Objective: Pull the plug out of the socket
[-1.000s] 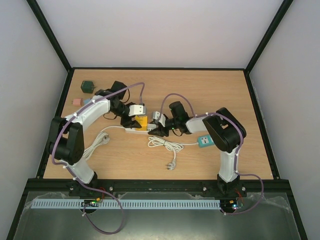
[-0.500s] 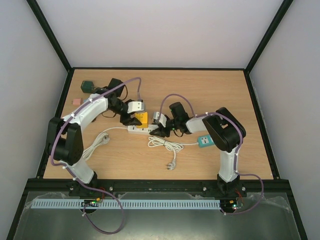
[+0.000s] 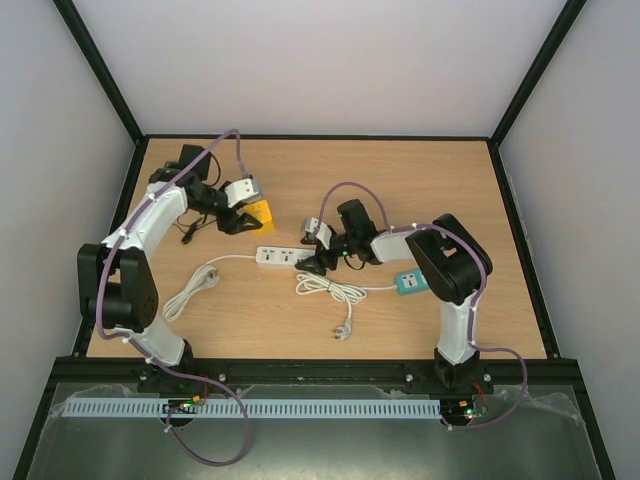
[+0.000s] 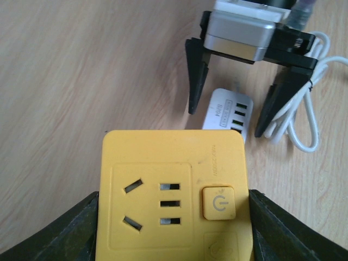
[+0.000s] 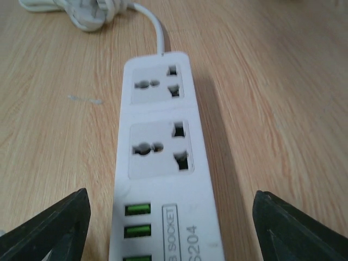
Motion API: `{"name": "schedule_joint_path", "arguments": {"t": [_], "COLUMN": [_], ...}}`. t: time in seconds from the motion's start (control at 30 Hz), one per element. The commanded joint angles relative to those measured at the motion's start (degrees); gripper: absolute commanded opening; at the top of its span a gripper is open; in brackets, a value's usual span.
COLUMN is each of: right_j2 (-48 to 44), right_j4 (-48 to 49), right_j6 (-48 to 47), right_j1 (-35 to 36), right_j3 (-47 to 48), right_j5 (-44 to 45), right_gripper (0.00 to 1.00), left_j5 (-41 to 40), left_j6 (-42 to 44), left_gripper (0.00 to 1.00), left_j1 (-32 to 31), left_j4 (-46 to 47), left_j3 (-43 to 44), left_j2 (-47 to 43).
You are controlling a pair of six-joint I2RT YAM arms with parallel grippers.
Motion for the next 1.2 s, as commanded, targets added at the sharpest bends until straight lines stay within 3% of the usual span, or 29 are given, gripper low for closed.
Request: {"name": "schedule_joint_path", "arguments": {"t": [0.0,0.13,0.57,0.9,1.17], "right_j2": [-3.2,-5.7,-18.2,-29.6,-30.7], "right_j4": [0.0,-0.3,-1.1,-6.3,-4.9], "right_j6": [2.8,5.2,15.0,15.3,15.3], "right_j1": [0.2,0.2,-0.9,-5.3,-6.4], "right_j3": [2.3,3.2,2.5,-4.2,-6.2], "right_j5": [-3.3,-4.4,-2.5,0.5,2.2], "right_gripper": [0.83,0.91,1.00,0.98,0.98], "left_j5": [3.4,2.7,0.9,2.6,6.0], "left_j6": [-6.4,-13.7,-40.7,-58.1,-67.2], "left_gripper": [0.30,0.33,0.35,0.38,0.39], "left_j1": [2.0,4.1,10.6,15.0,16.8], "left_j4": [4.1,8.4,20.0,33.1,38.0], "left_j3": [0.9,1.6,10.8,12.7,15.4], "left_j2": [-2.3,-1.6,8.2,16.6,24.8]}}
